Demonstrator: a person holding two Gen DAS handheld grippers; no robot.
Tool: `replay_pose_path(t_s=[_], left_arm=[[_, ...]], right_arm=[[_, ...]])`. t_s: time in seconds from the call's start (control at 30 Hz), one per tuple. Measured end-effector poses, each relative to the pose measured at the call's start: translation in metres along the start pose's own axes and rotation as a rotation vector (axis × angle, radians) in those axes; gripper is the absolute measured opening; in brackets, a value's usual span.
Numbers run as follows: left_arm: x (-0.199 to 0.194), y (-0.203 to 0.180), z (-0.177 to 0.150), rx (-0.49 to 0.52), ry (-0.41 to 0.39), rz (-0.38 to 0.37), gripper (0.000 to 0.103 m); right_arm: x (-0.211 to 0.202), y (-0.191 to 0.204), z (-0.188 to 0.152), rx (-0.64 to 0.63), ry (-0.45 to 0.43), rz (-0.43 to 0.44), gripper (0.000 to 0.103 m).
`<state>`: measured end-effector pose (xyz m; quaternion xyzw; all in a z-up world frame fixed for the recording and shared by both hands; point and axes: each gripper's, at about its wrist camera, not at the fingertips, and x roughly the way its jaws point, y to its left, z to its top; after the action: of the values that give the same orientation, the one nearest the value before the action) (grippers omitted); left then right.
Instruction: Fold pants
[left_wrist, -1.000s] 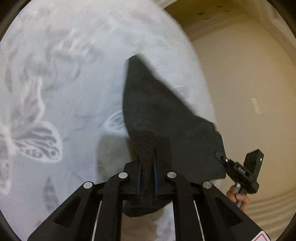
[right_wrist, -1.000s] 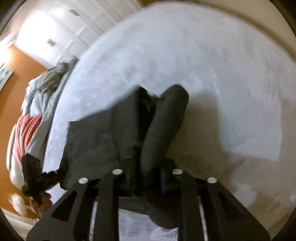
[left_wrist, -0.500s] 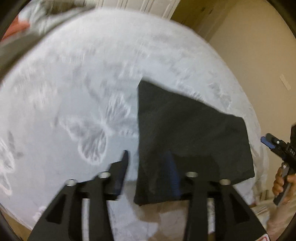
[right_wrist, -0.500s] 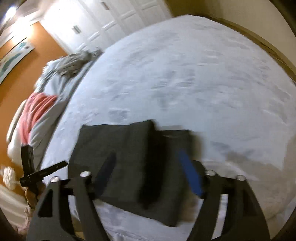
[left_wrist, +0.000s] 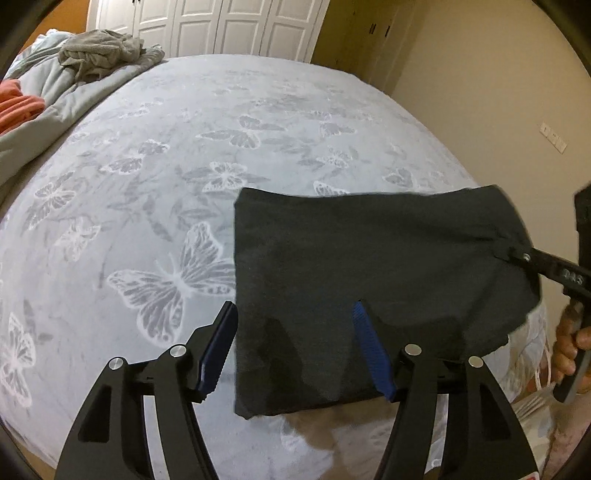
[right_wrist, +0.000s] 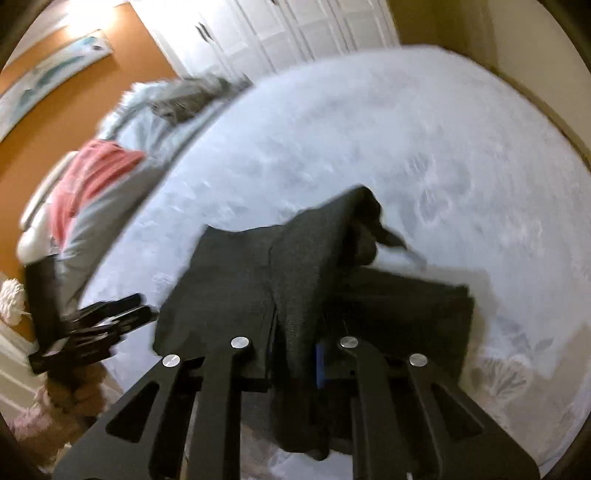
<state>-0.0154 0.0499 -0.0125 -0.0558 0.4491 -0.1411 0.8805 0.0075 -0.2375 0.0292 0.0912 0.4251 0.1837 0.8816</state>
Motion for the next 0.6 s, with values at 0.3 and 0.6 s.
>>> replay_pose_path(t_s=[0.3,0.6], left_arm=[[0.017,-0.013,-0.002,0.013,0.027,0.035,0.067],[0.039,-0.049,0.002,0.098,0.024,0.072,0.07]], right_arm=[[-0.003,-0.011,-0.006,-0.044,-0.044,-0.284,0.031],[0.083,-0.019,-0.008,-0.036,0.181,-0.269,0.029]])
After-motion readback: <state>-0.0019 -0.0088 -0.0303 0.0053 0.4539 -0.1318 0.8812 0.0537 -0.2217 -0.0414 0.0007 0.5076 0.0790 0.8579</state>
